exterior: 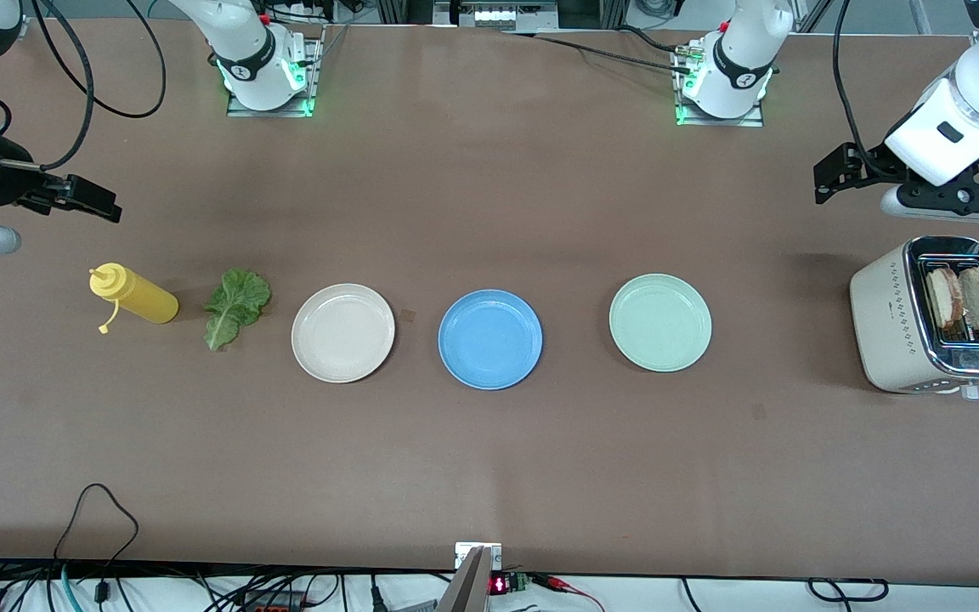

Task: Make sandwich in blue plate with both arms
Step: 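Reach the left gripper to the toaster while the right gripper approaches the lettuce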

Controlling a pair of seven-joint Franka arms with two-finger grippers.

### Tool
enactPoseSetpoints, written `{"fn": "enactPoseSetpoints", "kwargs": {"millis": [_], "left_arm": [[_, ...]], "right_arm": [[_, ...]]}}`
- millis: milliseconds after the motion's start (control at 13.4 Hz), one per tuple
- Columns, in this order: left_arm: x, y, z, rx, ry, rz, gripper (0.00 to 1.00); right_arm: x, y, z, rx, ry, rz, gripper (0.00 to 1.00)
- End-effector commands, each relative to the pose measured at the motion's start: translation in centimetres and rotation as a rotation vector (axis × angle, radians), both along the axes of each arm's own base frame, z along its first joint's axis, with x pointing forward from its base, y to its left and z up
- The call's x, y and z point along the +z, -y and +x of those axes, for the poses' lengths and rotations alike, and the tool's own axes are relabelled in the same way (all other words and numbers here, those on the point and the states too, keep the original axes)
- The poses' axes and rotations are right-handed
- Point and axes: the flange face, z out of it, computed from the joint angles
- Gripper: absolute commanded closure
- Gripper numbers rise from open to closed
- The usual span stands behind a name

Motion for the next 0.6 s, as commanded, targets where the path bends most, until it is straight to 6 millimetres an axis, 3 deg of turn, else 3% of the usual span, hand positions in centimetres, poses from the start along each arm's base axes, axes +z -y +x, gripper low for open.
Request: {"fn": "enactPoseSetpoints", "kwargs": {"millis": [0,374,449,524], "left_arm": [[0.3,0.0,0.6,-0.02,-0.005,-0.015,0.0],[-0.6,-0.4,1.3,-0.014,-0.024,-0.015,0.0],[-1.4,-0.5,1.8,-0.008,-0.039,-0.015,0.0],[-4.2,-0.4,2.8,-0.004,-0.094,-0.014,0.0]], "right_arm": [[0.2,0.2,-0.3,-0.017,0.014,-0.004,0.0],[0.1,0.5,0.0,-0.02,0.019,-0.004,0.0],[0.0,0.8,0.1,-0.026,0.017,-0.005,0.0],[-0.2,1.0,0.2,-0.026,0.016,-0.004,0.0]]}}
